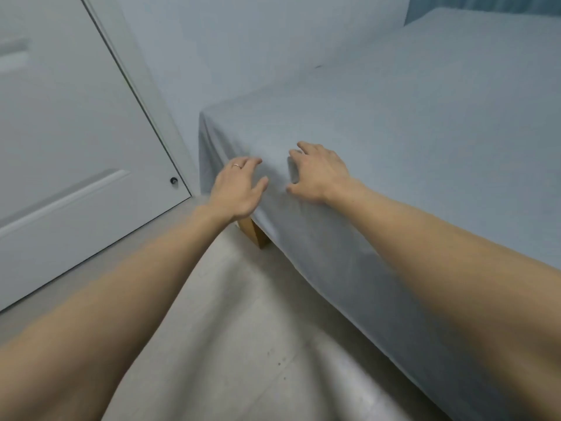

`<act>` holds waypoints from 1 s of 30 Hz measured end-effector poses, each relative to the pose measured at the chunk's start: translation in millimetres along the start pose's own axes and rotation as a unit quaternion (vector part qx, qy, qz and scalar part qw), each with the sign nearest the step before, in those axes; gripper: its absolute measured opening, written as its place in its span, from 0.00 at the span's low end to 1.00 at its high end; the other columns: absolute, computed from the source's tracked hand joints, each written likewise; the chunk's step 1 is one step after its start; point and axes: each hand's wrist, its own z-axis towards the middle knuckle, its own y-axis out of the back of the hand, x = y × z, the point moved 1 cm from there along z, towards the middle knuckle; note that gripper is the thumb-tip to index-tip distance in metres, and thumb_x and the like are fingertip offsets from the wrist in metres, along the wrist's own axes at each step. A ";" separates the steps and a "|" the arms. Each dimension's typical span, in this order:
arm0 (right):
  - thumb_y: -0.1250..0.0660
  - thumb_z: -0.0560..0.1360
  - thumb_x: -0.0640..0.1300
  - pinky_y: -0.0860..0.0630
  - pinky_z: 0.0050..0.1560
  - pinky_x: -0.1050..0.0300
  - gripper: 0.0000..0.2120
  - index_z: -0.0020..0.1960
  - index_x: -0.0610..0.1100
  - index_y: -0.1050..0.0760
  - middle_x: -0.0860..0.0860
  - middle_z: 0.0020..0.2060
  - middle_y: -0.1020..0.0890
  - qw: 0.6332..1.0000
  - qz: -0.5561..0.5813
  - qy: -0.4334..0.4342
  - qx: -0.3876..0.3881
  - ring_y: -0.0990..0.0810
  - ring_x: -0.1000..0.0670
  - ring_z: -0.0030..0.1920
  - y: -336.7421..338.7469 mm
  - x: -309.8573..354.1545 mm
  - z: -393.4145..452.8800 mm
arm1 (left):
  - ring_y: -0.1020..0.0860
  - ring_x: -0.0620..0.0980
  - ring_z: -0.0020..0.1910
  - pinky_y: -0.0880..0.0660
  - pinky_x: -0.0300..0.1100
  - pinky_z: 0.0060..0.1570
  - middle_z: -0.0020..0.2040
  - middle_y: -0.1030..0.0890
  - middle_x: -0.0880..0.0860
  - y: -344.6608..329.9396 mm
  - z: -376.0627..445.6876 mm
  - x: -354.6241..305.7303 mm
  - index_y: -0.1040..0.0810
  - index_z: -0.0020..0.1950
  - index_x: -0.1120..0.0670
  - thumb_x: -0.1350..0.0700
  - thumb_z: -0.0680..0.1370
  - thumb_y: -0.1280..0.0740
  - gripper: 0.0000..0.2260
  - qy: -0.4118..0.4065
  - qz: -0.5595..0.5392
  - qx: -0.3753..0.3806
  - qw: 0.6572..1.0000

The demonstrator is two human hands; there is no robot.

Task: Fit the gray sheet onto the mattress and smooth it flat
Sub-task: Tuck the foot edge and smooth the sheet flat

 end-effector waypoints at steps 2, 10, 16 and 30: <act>0.33 0.71 0.57 0.40 0.73 0.48 0.35 0.74 0.45 0.35 0.45 0.77 0.39 1.000 0.003 0.023 -0.007 0.39 0.44 0.75 -8.4 8.1 44.0 | 0.36 0.57 0.73 0.39 0.49 0.70 0.71 0.29 0.58 3.2 41.4 16.3 0.32 0.73 0.55 0.48 0.82 0.41 0.21 0.024 -0.007 -0.041 0.999; 0.41 0.69 0.68 0.54 0.78 0.45 0.47 0.80 0.47 0.49 0.49 0.80 0.47 0.999 0.041 0.019 -0.005 0.50 0.47 0.79 -54.1 37.7 169.6 | 0.33 0.56 0.71 0.35 0.49 0.67 0.72 0.29 0.55 10.6 200.9 85.1 0.31 0.72 0.54 0.48 0.81 0.41 0.21 0.022 0.052 0.013 0.998; 0.42 0.68 0.70 0.57 0.78 0.44 0.48 0.80 0.49 0.52 0.51 0.80 0.50 1.000 0.018 0.014 0.003 0.54 0.48 0.80 -54.2 36.1 178.5 | 0.40 0.54 0.75 0.44 0.51 0.73 0.75 0.35 0.52 -1.9 244.6 134.3 0.34 0.74 0.45 0.38 0.80 0.42 0.24 -0.003 0.085 0.101 0.991; 0.38 0.69 0.69 0.40 0.71 0.47 0.37 0.70 0.46 0.35 0.44 0.69 0.31 0.990 -0.009 -0.114 -0.083 0.35 0.43 0.70 -36.4 95.9 225.7 | 0.39 0.50 0.75 0.39 0.51 0.71 0.74 0.33 0.49 5.1 281.8 179.6 0.31 0.71 0.42 0.28 0.73 0.51 0.32 -0.262 0.067 0.073 0.960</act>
